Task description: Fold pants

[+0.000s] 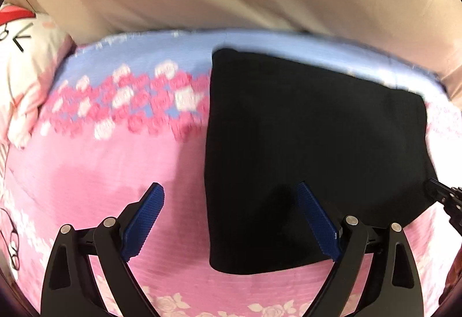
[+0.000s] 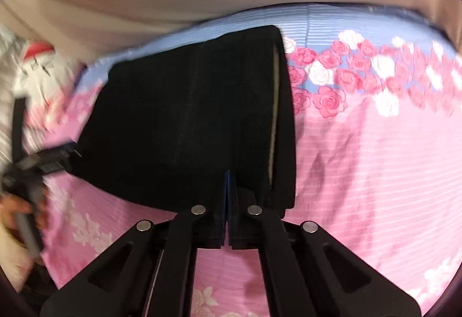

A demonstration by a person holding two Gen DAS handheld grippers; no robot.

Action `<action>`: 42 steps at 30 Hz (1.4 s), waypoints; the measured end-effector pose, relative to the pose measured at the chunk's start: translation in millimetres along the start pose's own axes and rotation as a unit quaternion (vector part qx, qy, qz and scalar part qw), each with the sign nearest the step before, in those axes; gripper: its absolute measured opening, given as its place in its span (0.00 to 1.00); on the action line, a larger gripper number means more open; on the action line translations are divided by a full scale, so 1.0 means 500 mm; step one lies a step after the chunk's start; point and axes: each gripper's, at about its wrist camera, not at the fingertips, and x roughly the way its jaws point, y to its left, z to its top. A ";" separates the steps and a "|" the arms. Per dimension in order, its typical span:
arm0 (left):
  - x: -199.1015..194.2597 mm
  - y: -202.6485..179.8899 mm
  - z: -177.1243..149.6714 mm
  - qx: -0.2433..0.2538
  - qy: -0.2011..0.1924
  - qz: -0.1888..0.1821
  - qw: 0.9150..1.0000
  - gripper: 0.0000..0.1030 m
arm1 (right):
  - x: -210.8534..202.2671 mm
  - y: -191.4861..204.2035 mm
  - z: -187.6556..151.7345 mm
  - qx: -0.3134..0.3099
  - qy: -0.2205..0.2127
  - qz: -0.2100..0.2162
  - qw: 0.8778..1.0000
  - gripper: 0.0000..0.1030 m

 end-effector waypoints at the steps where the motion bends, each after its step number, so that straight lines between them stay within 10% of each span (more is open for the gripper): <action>1: 0.020 0.002 -0.009 -0.001 0.008 0.002 1.000 0.92 | 0.003 0.005 0.001 -0.009 -0.003 -0.002 1.000 0.00; 8: 0.062 0.051 -0.032 -0.034 -0.010 -0.067 0.997 0.95 | -0.011 -0.021 0.006 0.021 0.004 0.022 1.000 0.00; 25: -0.191 0.009 -0.025 0.044 -0.058 0.062 0.995 0.93 | -0.297 0.011 -0.061 0.070 -0.033 -0.080 0.994 0.12; 26: -0.211 0.003 -0.028 0.043 -0.063 0.067 0.995 0.93 | -0.317 0.024 -0.063 0.071 -0.043 -0.085 0.993 0.20; 29: -0.264 -0.012 -0.034 0.035 -0.078 0.073 0.994 0.93 | -0.385 0.074 -0.063 0.068 -0.104 -0.123 0.985 0.88; 30: -0.286 -0.016 -0.036 0.027 -0.083 0.065 0.994 0.93 | -0.407 0.094 -0.061 0.060 -0.128 -0.129 0.981 0.95; 42: -0.425 -0.086 -0.065 0.041 -0.138 0.015 0.990 0.93 | -0.470 0.206 -0.030 0.008 -0.194 -0.156 0.968 0.96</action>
